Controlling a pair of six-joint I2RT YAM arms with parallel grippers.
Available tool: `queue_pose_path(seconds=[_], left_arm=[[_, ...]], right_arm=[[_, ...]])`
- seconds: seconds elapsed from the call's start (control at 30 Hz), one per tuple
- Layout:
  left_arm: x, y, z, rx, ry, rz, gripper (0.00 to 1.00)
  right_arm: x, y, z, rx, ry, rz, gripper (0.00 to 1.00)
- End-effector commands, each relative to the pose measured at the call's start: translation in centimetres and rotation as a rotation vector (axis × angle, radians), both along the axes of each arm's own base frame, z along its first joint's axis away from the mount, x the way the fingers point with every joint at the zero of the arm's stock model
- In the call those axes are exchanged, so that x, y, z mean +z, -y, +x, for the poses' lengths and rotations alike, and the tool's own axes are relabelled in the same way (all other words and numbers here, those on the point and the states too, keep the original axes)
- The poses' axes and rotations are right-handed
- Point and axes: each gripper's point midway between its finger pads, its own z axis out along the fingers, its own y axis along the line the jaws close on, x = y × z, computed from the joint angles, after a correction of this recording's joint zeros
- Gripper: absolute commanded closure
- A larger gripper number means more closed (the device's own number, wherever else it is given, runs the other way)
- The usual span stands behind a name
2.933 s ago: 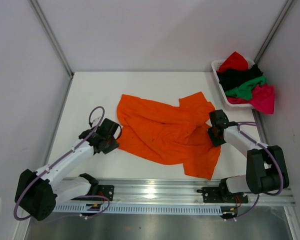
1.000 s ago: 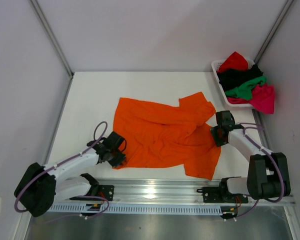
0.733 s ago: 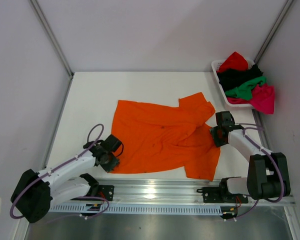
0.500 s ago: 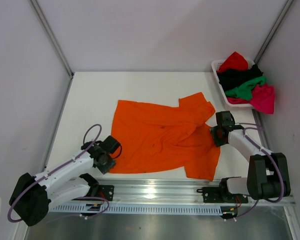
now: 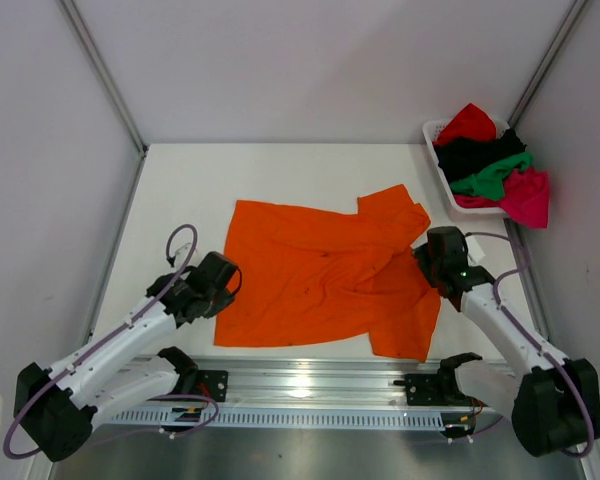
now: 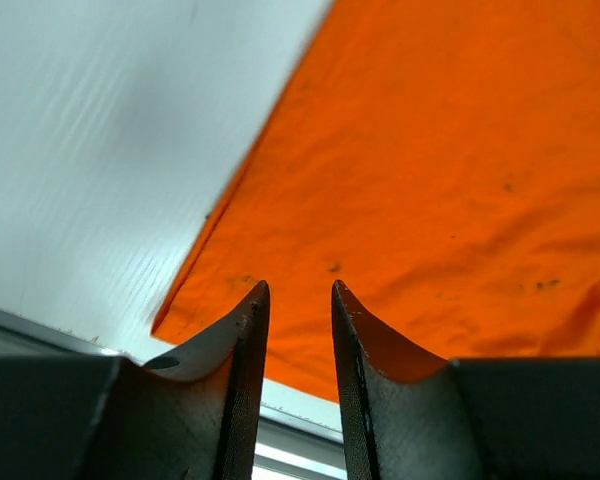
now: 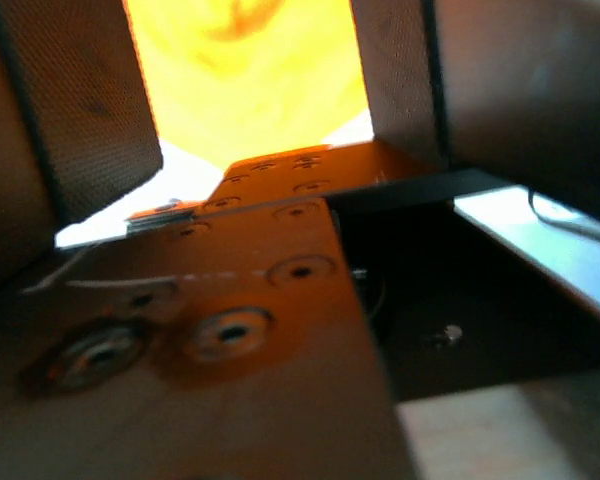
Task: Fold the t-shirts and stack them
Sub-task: Flatten the tshirt out, then fold the tshirt
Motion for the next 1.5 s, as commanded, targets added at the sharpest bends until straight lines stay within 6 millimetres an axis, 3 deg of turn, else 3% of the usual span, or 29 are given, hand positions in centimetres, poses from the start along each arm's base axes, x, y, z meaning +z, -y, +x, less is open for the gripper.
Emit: queue_pose_path(seconds=[0.0, 0.07, 0.17, 0.43, 0.53, 0.57, 0.67, 0.73, 0.77, 0.97, 1.03, 1.1, 1.23, 1.47], left_arm=[[2.7, 1.1, 2.9, -0.088, 0.116, 0.029, 0.65], [2.5, 1.1, 3.1, -0.103, 0.099, 0.052, 0.65], [1.9, 1.6, 3.3, -0.128, 0.053, 0.075, 0.66], [2.5, 1.6, 4.1, -0.149, 0.092, 0.093, 0.65], [3.4, 2.5, 6.0, -0.173, 0.167, 0.090, 0.64], [4.7, 3.8, 7.7, -0.220, 0.254, 0.067, 0.64], [6.7, 7.1, 10.5, -0.318, 0.387, -0.014, 0.58], [6.9, 8.2, 11.5, -0.343, 0.401, -0.032, 0.56], [6.9, 8.8, 13.0, -0.343, 0.388, -0.025, 0.55], [1.4, 9.5, 16.3, -0.332, 0.061, 0.088, 0.62], [1.2, 9.9, 17.2, -0.321, 0.031, 0.084, 0.61], [-0.5, 10.0, 17.1, -0.313, -0.020, 0.074, 0.61], [-2.0, 9.5, 17.1, -0.271, -0.083, 0.041, 0.62], [-3.5, 8.9, 16.8, -0.244, -0.176, 0.031, 0.62]], right_arm=[[4.6, -1.6, 1.0, 0.074, 0.191, -0.082, 0.41], [4.7, -2.4, 0.9, 0.109, 0.213, -0.107, 0.41], [4.8, -4.6, 2.4, 0.206, 0.298, -0.096, 0.41], [0.7, -6.0, 5.4, 0.246, 0.239, -0.135, 0.41], [0.2, -6.5, 6.1, 0.254, 0.222, -0.135, 0.41], [0.1, -6.6, 6.3, 0.258, 0.224, -0.130, 0.41], [-0.1, -6.8, 6.2, 0.265, 0.223, -0.126, 0.41], [0.2, -6.8, 6.1, 0.262, 0.226, -0.126, 0.41], [0.4, -6.6, 6.0, 0.260, 0.230, -0.127, 0.41], [2.0, -5.7, 5.4, 0.248, 0.257, -0.160, 0.41], [2.9, -5.4, 5.3, 0.241, 0.280, -0.168, 0.41], [3.7, -5.0, 5.2, 0.234, 0.296, -0.177, 0.41], [5.1, -4.4, 4.9, 0.218, 0.323, -0.180, 0.41], [6.7, -3.8, 4.8, 0.202, 0.362, -0.173, 0.40]])
